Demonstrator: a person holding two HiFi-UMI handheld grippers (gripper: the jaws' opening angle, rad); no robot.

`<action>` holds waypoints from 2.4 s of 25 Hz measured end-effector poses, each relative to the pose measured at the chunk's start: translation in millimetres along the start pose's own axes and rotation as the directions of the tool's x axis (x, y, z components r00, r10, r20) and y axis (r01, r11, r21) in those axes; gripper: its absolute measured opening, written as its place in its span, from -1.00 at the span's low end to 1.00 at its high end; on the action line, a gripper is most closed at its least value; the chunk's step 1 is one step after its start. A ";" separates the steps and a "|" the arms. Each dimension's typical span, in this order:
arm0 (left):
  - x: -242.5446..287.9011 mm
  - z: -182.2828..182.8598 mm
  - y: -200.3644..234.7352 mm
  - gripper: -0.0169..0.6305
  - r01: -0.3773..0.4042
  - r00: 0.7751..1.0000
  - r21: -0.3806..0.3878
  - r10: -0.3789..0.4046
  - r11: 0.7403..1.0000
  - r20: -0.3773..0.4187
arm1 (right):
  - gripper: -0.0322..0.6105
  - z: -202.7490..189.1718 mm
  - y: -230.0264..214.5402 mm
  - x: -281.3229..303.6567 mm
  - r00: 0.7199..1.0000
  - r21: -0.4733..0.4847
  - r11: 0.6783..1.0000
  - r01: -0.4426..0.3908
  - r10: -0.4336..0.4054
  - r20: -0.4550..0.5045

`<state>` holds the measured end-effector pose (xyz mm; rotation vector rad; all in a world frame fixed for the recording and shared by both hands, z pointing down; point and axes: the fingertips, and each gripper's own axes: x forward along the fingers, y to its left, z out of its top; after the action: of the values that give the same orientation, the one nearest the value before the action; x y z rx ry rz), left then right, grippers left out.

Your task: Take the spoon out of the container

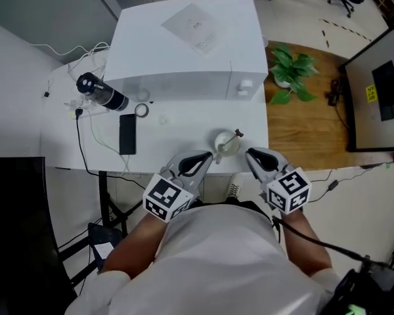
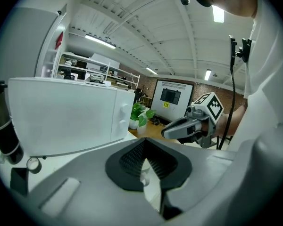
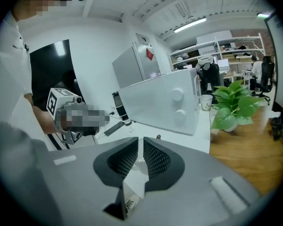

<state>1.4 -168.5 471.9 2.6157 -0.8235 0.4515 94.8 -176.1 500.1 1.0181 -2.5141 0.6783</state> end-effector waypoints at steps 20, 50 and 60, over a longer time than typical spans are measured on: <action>6.0 -22.2 32.4 -0.93 0.044 0.998 -0.077 -0.046 0.996 -0.029 | -0.57 -16.0 -41.4 56.9 0.992 0.030 0.996 0.087 -0.084 -0.099; -5.8 -13.7 31.2 -0.93 0.030 0.999 -0.062 -0.031 0.998 -0.013 | -0.72 7.2 -32.0 48.5 0.996 -0.003 0.997 0.076 -0.076 -0.036; -26.5 5.1 23.8 -0.93 0.013 0.999 -0.009 -0.012 1.000 0.039 | -0.72 48.5 -8.8 2.2 0.991 -0.005 0.995 0.097 -0.096 0.091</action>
<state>-32.5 -176.1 462.5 2.6273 -0.8191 0.3937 93.1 -209.4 463.7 1.1833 -2.5230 0.6041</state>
